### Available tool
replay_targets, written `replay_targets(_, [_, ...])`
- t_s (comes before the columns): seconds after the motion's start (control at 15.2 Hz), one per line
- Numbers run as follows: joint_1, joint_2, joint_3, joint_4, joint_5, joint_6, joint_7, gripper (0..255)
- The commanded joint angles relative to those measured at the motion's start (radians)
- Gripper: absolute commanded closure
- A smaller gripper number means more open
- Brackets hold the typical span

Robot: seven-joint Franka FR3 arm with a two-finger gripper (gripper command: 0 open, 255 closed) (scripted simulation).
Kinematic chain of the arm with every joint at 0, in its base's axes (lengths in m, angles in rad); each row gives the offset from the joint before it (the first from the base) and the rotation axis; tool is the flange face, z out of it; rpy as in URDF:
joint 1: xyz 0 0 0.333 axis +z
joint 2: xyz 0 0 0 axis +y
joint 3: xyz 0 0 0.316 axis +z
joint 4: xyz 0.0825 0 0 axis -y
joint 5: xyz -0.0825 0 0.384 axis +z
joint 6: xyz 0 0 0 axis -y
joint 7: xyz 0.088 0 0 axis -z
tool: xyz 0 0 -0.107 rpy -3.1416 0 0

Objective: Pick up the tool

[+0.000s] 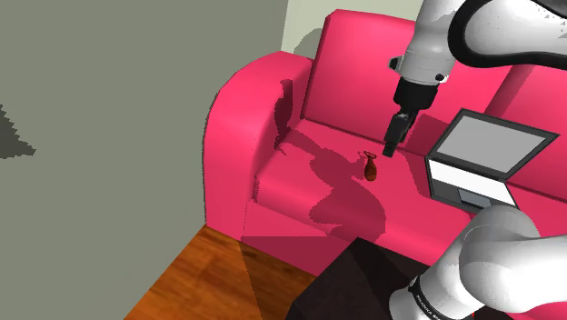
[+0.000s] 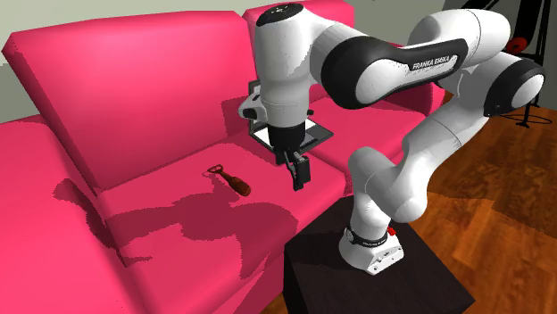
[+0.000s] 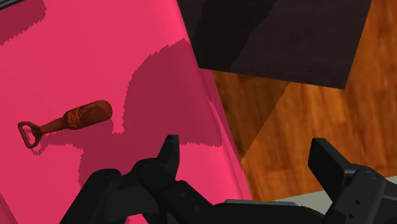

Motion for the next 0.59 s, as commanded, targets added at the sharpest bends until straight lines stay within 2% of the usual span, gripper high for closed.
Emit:
replay_targets(0.0, [0.0, 0.0, 0.0, 0.0, 0.0, 0.0, 0.0, 0])
replay_targets(0.53, [-0.108, 0.243, -0.069, 0.024, -0.03, 0.198, 0.113, 0])
